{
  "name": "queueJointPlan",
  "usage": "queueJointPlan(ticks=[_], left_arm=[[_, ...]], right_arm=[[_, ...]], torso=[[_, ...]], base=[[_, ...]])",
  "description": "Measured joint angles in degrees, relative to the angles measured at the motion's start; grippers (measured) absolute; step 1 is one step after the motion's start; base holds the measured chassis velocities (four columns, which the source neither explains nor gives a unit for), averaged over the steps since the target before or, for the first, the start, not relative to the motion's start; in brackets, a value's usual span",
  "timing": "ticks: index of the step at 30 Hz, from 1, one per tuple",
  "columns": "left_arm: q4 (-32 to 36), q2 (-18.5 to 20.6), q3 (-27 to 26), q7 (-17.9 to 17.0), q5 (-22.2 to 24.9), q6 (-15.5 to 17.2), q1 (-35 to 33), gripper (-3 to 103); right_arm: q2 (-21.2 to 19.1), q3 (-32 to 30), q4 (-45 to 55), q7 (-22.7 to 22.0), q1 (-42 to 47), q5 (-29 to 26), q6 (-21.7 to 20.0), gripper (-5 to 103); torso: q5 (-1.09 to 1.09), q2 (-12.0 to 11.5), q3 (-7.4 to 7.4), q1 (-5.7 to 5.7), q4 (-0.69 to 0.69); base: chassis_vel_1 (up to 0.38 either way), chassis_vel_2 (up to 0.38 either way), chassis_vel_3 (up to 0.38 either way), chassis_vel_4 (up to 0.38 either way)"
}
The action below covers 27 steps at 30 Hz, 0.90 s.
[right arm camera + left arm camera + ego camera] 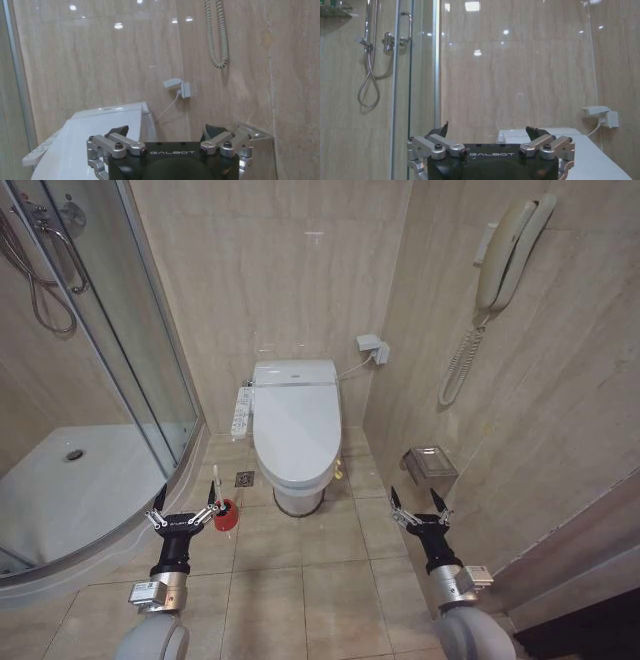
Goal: Open the toilet lid, clean the toilet bowl with a toilet brush, close the toilet lid, and flush.
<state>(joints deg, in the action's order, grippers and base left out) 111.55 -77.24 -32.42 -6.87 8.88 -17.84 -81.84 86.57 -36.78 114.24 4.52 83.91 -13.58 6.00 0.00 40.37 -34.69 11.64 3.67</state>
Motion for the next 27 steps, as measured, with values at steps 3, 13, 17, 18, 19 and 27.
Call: queueJointPlan(ticks=[3,13,17,18,19,27], left_arm=[[0.0,0.0,0.0,0.0,0.0,0.0,0.0,100],[0.0,0.0,0.0,0.0,0.0,0.0,0.0,100],[0.0,0.0,0.0,0.0,0.0,0.0,0.0,100],[0.0,0.0,0.0,0.0,0.0,0.0,0.0,100],[0.0,0.0,0.0,0.0,0.0,0.0,0.0,100],[0.0,0.0,0.0,0.0,0.0,0.0,0.0,100]], right_arm=[[0.07,-0.02,-0.05,-0.02,-0.02,-0.01,0.11,100],[0.09,-0.09,-0.11,-0.44,0.02,0.0,-0.05,100],[-0.12,-0.17,-0.41,-0.91,-0.1,-0.58,0.11,100],[-0.12,-0.17,-0.41,-0.91,-0.1,-0.58,0.11,100],[-0.22,-0.22,-0.5,-0.87,-0.14,-0.76,0.23,100],[-0.41,-0.67,-1.0,-0.57,-0.37,-1.3,0.73,100]], torso=[[0.0,0.0,0.0,0.0,0.0],[0.0,0.0,0.0,0.0,0.0],[0.0,0.0,0.0,-0.01,0.0],[0.0,0.0,0.0,-0.01,0.0],[0.0,0.0,0.0,-0.02,0.0],[0.0,0.01,0.01,-0.02,0.01]], base=[[0.0,0.0,0.0,0.0],[0.0,0.0,0.0,0.0],[-0.002,-0.003,0.004,-0.016],[0.0,0.0,0.0,0.0],[0.0,0.0,0.0,0.0],[-0.117,0.099,0.105,-0.115]])
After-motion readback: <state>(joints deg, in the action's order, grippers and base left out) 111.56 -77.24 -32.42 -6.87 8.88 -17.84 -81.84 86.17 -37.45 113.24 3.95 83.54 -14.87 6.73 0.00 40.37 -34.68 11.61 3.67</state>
